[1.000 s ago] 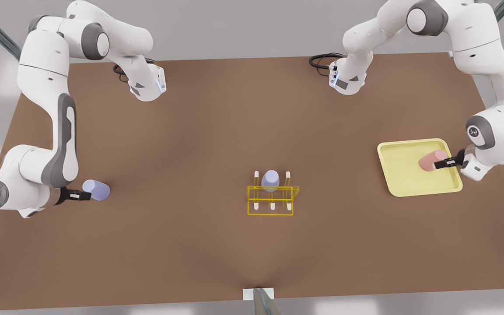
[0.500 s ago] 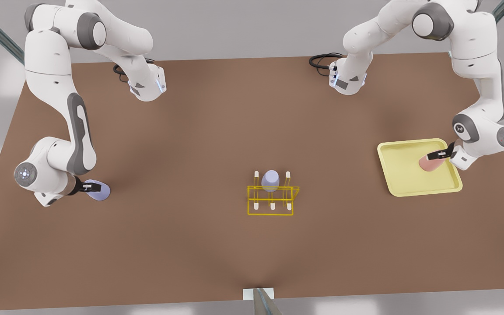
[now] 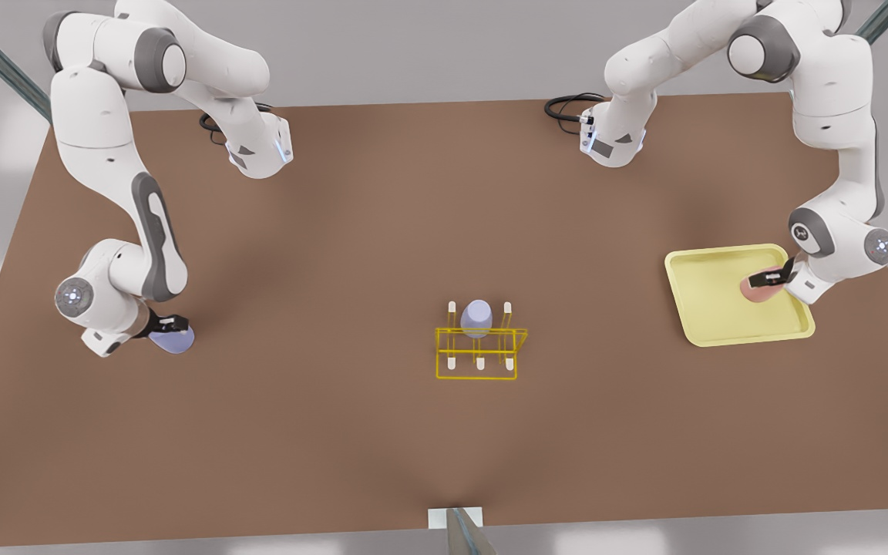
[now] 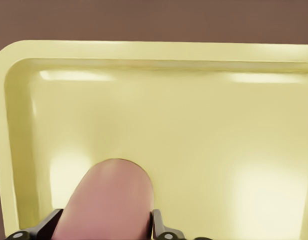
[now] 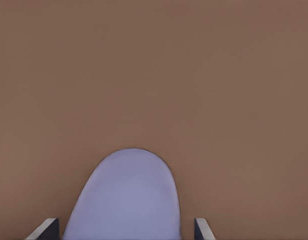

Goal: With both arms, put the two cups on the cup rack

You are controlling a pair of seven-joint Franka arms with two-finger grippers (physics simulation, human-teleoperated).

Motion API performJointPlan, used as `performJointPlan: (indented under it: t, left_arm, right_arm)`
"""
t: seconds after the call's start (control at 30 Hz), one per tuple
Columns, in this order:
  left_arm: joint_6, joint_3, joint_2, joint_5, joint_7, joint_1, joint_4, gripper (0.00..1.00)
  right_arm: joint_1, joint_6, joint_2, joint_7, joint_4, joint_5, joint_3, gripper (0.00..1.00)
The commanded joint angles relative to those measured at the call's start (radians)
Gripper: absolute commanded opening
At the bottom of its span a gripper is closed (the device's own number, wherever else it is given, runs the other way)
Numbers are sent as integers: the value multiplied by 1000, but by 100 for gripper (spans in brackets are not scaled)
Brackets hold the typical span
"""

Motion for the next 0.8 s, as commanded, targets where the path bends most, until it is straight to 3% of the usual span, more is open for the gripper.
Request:
performJointPlan:
  t: [0.0, 0.3, 0.47, 0.6, 0.67, 0.77]
  left_arm:
    - [11, -1, 2, -26, -82, -11, 0, 87]
    - [-36, -2, -32, -40, -184, -46, 4, 86]
    - [-70, -2, -58, -40, -254, -73, 6, 86]
    - [-297, -8, -89, -108, -432, -155, 104, 86]
    - [-359, -63, -89, -108, -429, -152, 170, 86]
    - [-388, -286, -69, -108, -642, -158, 285, 85]
  right_arm:
    - [0, 33, 0, -103, -12, 2, 0, 100]
    - [0, 33, 2, -110, -25, 2, 2, 100]
    - [-2, 31, 2, -110, -22, 3, 2, 87]
    - [-2, 28, 3, -115, -12, 13, 3, 86]
    - [-2, 28, 3, -113, -8, 13, 6, 86]
    - [2, 21, -3, -113, 14, 13, 25, 86]
